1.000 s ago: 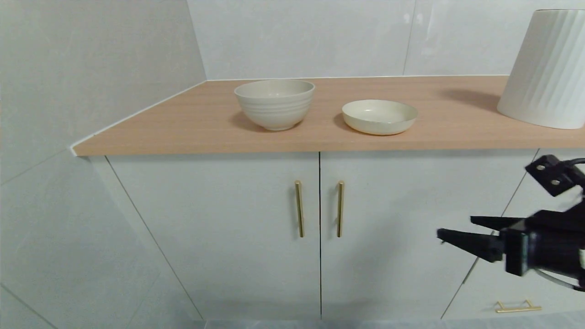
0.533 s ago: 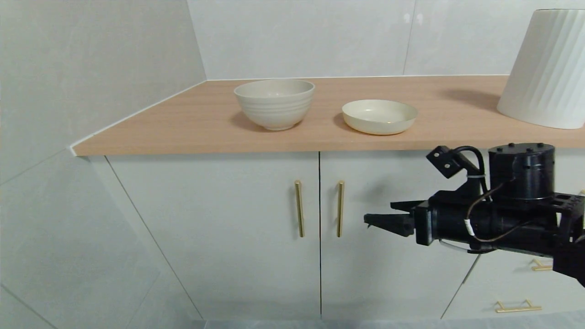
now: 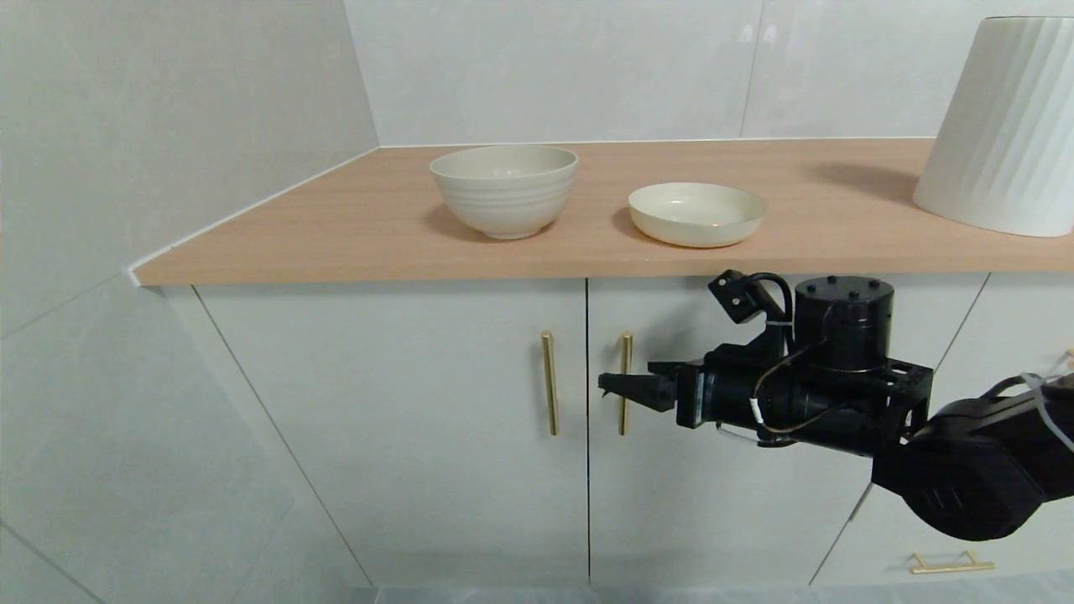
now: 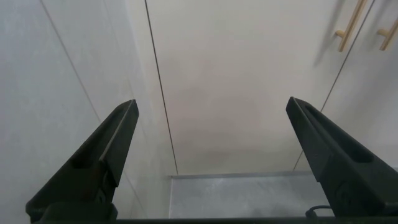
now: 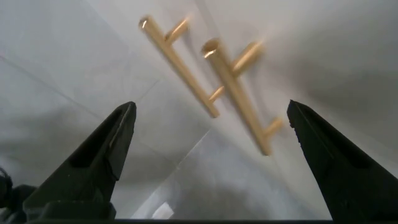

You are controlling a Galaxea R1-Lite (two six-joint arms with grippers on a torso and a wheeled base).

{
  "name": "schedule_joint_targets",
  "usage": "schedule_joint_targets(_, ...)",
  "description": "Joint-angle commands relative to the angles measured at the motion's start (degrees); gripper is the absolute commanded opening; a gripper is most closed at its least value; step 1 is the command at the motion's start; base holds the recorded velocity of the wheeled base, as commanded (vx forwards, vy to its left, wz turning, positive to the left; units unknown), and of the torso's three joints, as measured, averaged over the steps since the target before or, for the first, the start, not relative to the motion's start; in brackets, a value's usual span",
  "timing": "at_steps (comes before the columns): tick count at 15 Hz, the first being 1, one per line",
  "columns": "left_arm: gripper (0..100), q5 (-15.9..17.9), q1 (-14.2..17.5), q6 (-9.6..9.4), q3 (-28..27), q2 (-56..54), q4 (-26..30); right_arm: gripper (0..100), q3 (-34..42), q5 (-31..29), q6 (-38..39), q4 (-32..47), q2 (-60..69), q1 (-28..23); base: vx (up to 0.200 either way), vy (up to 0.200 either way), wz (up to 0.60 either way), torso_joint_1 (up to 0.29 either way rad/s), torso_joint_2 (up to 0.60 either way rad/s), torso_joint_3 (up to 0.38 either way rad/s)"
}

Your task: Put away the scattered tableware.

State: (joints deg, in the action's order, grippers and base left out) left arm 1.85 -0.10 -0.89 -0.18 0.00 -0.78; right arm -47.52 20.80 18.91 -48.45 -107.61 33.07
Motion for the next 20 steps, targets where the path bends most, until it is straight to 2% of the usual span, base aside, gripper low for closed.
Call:
schedule_joint_targets(1, 100, 0.0, 0.0, 0.01, 0.0, 0.0, 0.0, 100, -0.7, -0.1, 0.0, -1.9, -4.2, 1.4, 0.000, 0.000, 0.00, 0.000, 0.00, 0.000)
schedule_joint_targets(4, 100, 0.0, 0.0, 0.01, 0.0, 0.0, 0.0, 100, -0.7, -0.4, 1.2, -9.2, -7.6, 2.4, 0.000, 0.000, 0.00, 0.000, 0.00, 0.000)
schedule_joint_targets(9, 100, 0.0, 0.0, 0.01, 0.0, 0.0, 0.0, 100, -1.5, -1.0, 3.1, -9.9, -8.2, 2.9, 0.000, 0.000, 0.00, 0.000, 0.00, 0.000)
schedule_joint_targets(12, 100, 0.0, 0.0, 0.01, 0.0, 0.0, 0.0, 100, -0.8, -0.8, 8.9, -9.9, -5.5, 4.9, 0.000, 0.000, 0.00, 0.000, 0.00, 0.000)
schedule_joint_targets(14, 100, 0.0, 0.0, 0.01, 0.0, 0.0, 0.0, 100, 0.0, -0.7, 9.5, -9.9, -4.3, 5.2, 0.000, 0.000, 0.00, 0.000, 0.00, 0.000)
schedule_joint_targets(20, 100, 0.0, 0.0, 0.01, 0.0, 0.0, 0.0, 100, 7.6, 8.4, 9.1, -9.9, 1.2, 5.2, 0.000, 0.000, 0.00, 0.000, 0.00, 0.000)
